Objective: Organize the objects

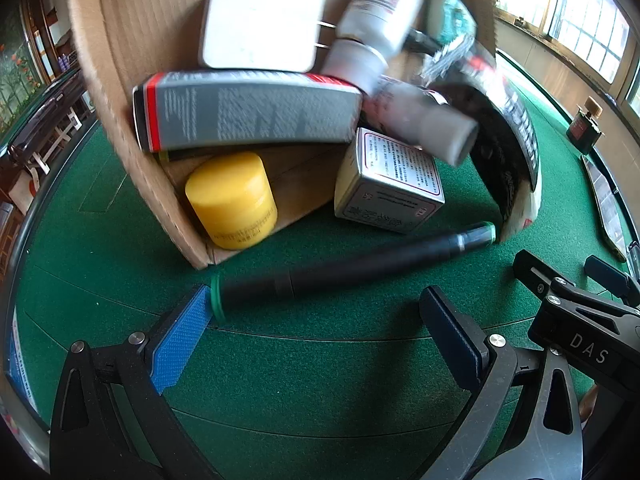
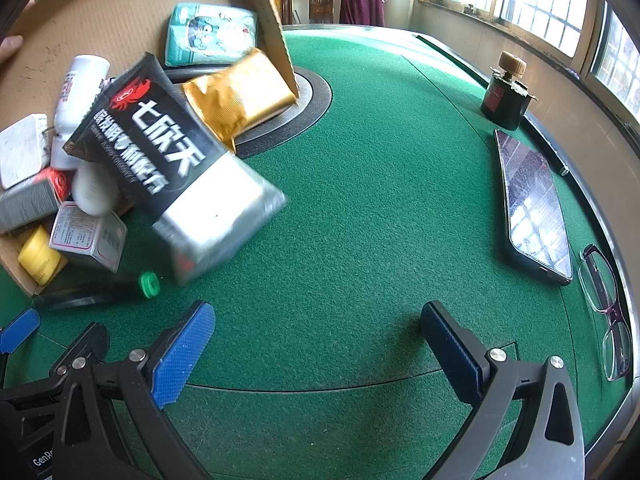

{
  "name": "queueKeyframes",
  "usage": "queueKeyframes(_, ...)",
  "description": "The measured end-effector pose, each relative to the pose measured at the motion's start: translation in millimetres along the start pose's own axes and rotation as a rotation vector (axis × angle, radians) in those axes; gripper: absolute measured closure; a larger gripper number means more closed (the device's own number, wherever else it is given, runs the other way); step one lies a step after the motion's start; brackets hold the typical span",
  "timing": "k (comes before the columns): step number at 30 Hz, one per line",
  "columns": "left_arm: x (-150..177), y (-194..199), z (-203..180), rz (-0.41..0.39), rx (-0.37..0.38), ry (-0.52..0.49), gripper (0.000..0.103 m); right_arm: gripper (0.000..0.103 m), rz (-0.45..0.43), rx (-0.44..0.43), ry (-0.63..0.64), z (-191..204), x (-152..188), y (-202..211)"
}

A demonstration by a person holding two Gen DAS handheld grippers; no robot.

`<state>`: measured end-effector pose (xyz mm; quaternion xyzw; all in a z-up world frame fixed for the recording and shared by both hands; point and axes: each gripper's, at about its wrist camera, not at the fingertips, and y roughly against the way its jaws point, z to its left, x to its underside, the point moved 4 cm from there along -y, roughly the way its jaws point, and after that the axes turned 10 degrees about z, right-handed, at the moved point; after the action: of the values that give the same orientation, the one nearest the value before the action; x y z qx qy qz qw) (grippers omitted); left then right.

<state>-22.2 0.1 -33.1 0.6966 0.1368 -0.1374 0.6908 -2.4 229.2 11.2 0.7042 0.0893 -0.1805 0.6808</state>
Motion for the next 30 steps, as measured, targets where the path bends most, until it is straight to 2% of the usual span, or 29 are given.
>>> queueKeyframes(30, -3.7, -0.5, -2.1, 0.001, 0.001, -0.004, 0.000, 0.000, 0.001, 0.000, 0.000, -1.8, -1.3, -1.2)
